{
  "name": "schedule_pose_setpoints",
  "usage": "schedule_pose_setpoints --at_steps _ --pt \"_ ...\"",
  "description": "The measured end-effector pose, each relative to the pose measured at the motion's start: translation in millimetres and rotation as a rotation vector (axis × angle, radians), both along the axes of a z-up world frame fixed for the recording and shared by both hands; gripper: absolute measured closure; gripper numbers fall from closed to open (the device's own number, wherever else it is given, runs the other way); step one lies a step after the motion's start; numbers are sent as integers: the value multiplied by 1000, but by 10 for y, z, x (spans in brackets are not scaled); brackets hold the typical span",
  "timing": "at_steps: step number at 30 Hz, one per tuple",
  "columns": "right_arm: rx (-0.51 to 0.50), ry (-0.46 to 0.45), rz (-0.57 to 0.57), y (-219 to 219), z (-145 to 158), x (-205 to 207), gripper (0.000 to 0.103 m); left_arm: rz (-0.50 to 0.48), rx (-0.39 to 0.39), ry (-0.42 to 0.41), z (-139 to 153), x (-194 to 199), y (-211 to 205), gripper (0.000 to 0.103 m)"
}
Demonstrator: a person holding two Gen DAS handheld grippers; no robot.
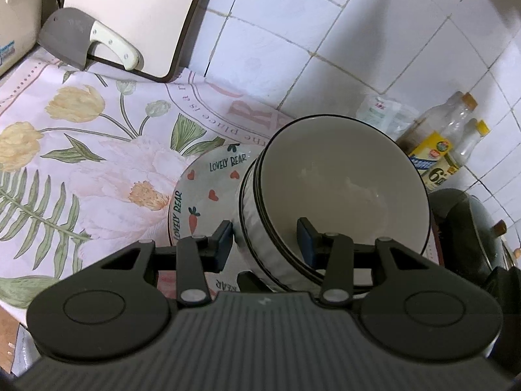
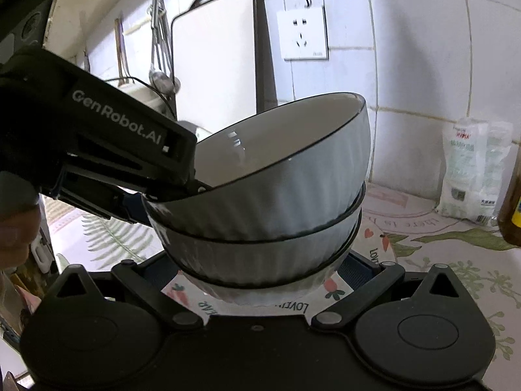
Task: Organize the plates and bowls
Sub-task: 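Lift the bowl stack and carry it over the pink-heart plate stack with both tools, then lower the bowl stack onto the plates and open both tools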
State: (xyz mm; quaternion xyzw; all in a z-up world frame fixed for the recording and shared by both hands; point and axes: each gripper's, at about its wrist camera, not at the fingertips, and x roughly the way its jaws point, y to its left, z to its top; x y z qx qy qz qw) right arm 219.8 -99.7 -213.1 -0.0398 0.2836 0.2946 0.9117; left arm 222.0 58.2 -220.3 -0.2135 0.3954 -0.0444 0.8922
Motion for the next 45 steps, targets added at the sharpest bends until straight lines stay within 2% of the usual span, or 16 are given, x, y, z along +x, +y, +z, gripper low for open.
schedule_pose_setpoints --at_steps 19,25,28,31,34,36,38,39,45 --pt "-39 99 9 64 -233 245 0 8 14 54 -262 248 22 62" --pt "-60 76 8 91 -257 233 0 24 -23 61 -298 273 72 61" --pt "-100 65 9 139 -271 227 0 25 -40 66 -305 276 100 62" --pt "-183 69 -7 215 -317 200 0 31 -10 70 -258 264 59 61" --pt "-211 47 -46 199 -270 82 0 22 30 65 -186 235 19 58" --pt "-190 41 -80 129 -194 -28 0 16 64 46 -104 175 -2 48" --pt "-166 59 -113 40 -137 -118 0 -1 131 11 24 60 -40 40" --pt "-160 63 -124 3 -115 -169 0 -14 152 -2 86 2 -68 40" --pt "-138 49 -218 -154 71 -528 0 -55 150 -16 355 -291 -73 33"
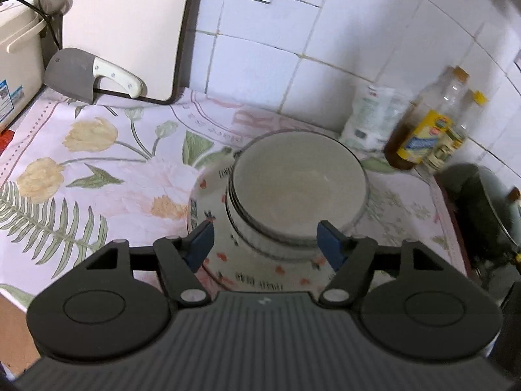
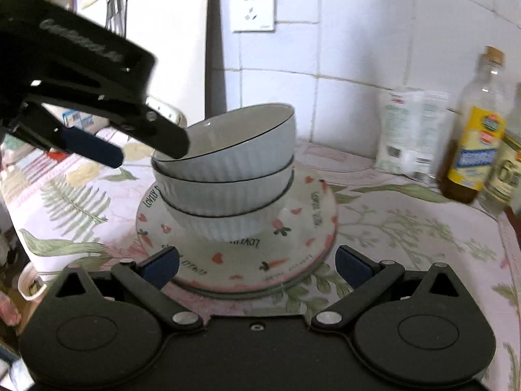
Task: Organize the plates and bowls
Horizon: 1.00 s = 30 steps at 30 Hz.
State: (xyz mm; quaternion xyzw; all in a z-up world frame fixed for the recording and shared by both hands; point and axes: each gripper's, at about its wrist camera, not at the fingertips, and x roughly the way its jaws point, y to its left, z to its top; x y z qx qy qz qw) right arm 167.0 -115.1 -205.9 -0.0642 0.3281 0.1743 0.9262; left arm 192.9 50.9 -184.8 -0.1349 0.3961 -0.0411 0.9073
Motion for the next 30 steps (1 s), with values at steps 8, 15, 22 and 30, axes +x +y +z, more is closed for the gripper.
schedule_pose_setpoints --at_steps 8,15,22,30 --pt "23 -35 -107 -116 349 -428 0 -45 53 1 246 -402 -10 31" --pt "59 12 -189 -219 673 -646 0 -77 118 20 519 -761 -27 31" --pt "86 29 -222 -384 981 -892 0 -89 185 14 739 -1071 -117 27" --pt "37 69 -315 -464 1385 -1130 0 -115 223 13 908 -1324 -185 9"
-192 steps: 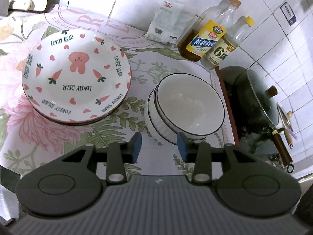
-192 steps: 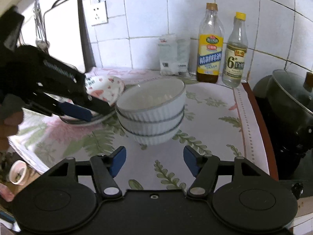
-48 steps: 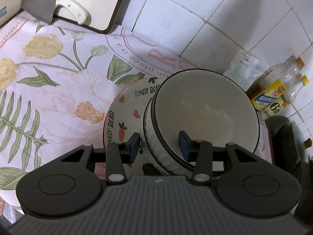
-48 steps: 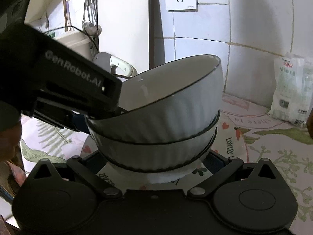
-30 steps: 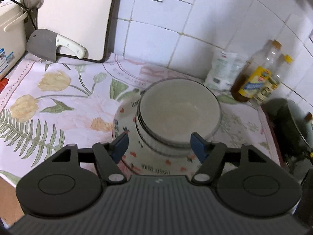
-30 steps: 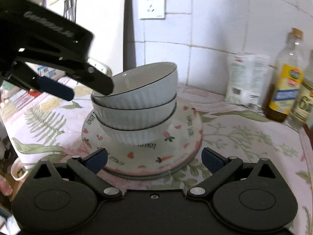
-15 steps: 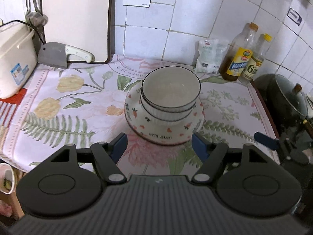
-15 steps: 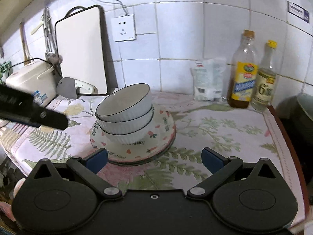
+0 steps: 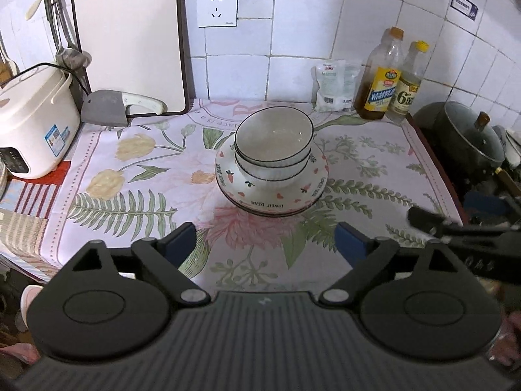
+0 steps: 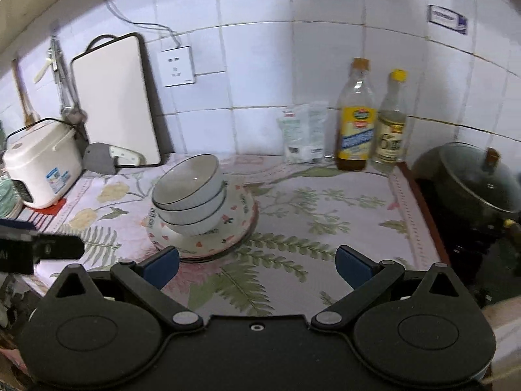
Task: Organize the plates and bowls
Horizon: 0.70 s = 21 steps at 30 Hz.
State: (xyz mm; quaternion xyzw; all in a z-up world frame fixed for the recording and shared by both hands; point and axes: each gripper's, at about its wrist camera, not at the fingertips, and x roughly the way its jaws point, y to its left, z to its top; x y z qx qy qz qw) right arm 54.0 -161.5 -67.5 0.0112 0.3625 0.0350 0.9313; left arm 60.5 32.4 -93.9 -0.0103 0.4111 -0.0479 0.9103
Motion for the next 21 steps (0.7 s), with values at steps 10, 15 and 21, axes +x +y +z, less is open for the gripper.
schedule_pose_setpoints --at_steps 10,15,21 --pt "-43 106 -105 26 313 -182 0 6 75 27 43 -172 -84 9" --pt "-112 84 -133 72 460 -329 0 28 50 68 32 -207 -47 9" --pt "-126 76 -163 76 568 -393 0 46 76 91 28 -235 -14 9"
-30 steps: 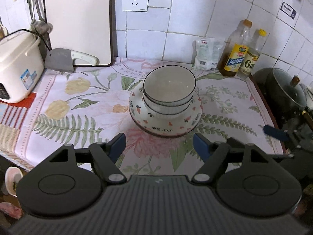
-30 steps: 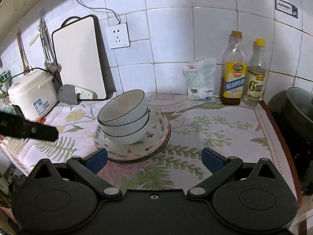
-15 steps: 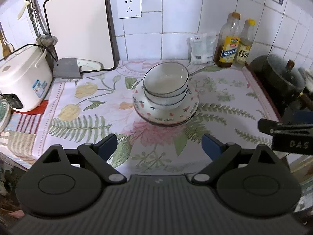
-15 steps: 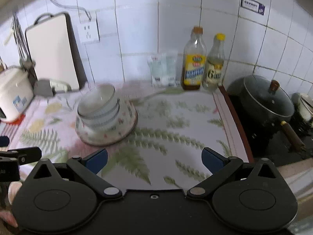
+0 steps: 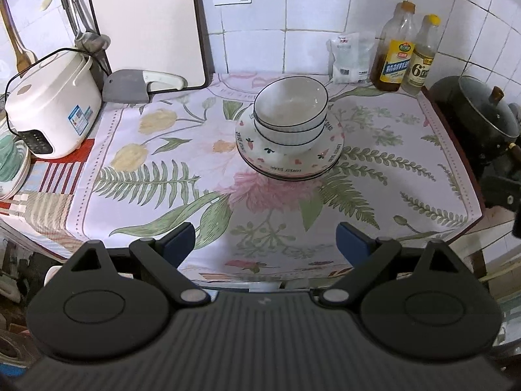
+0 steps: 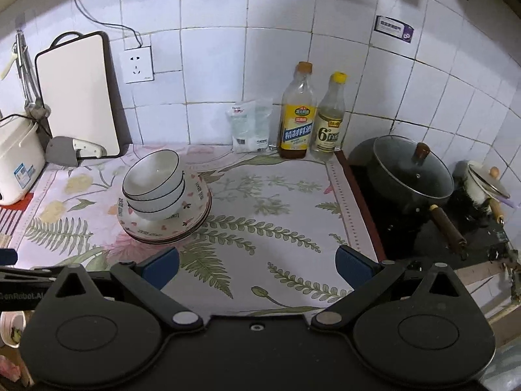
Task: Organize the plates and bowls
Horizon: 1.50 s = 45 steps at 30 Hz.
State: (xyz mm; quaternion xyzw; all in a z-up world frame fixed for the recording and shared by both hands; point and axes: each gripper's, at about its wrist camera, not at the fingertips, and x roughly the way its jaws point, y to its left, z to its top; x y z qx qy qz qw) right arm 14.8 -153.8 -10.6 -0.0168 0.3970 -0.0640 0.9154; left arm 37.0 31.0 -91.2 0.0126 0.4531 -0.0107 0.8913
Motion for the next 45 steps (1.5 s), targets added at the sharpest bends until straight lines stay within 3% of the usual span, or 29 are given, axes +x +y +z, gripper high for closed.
schedule_pose_setpoints --at_steps 45 --pt "-21 -22 16 130 1 -60 0 -16 17 -54 64 -92 76 9"
